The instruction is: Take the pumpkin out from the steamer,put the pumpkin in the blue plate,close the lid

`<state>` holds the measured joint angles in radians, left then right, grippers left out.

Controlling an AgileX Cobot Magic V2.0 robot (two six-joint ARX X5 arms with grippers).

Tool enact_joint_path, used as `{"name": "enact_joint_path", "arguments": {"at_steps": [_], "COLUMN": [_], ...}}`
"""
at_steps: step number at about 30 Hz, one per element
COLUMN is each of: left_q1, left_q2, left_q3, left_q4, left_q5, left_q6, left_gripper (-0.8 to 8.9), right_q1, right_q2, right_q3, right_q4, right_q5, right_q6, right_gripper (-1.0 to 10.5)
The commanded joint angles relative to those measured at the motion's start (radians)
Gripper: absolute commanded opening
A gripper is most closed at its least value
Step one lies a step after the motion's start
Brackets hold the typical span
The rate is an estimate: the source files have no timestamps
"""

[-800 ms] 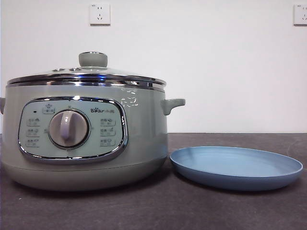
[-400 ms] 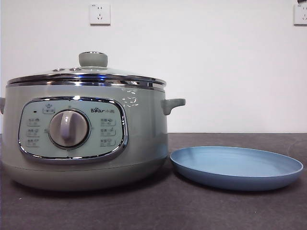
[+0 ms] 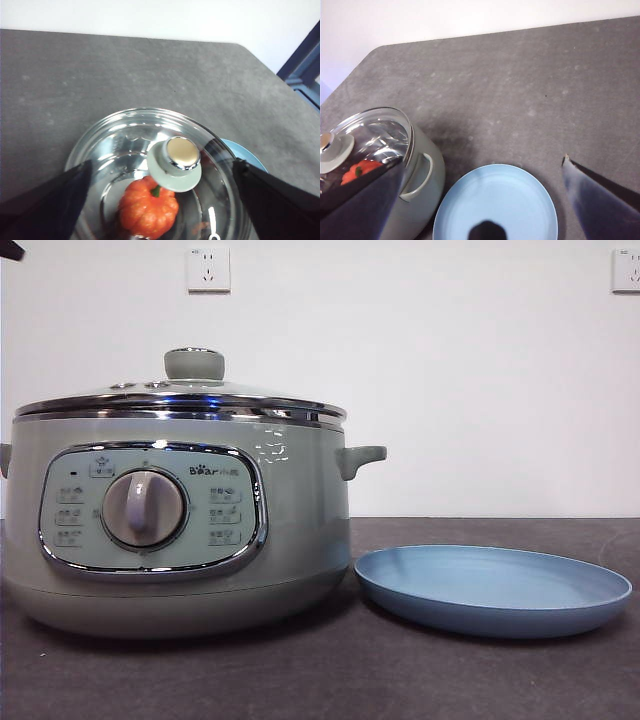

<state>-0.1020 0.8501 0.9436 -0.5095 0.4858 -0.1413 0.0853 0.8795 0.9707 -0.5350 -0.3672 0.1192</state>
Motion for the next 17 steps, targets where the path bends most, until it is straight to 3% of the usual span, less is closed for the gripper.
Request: {"name": "enact_joint_path", "arguments": {"at_steps": [1,4,12,17], "left_q1": [-0.051,-0.115,-0.294,-0.353], "left_q2": [0.06,0.135,0.36,0.466], "left_q3": [0.051,0.111,0.274,0.29], "left_q4": [-0.016,-0.031,-0.14,-0.144], "left_q5": [-0.018,-0.042,-0.228,-0.285], "left_q6": [0.018,0.041,0.14,0.147], "left_gripper": [4.68,4.67,4.67,4.67], "right_q1": [0.002,0.002,0.002,0.002], "right_q2": [-0.002,-0.002,-0.002,-0.002], "right_q3": [0.001,0.001,0.001,0.001], "right_q4": [-0.004,-0.021,-0.069,-0.082], "right_q5": [-0.002,-0.002,-0.001,-0.001], "right_q6": [0.004,0.004,0.003,0.003], "right_gripper": [5.7,5.7,5.6,5.6]}}
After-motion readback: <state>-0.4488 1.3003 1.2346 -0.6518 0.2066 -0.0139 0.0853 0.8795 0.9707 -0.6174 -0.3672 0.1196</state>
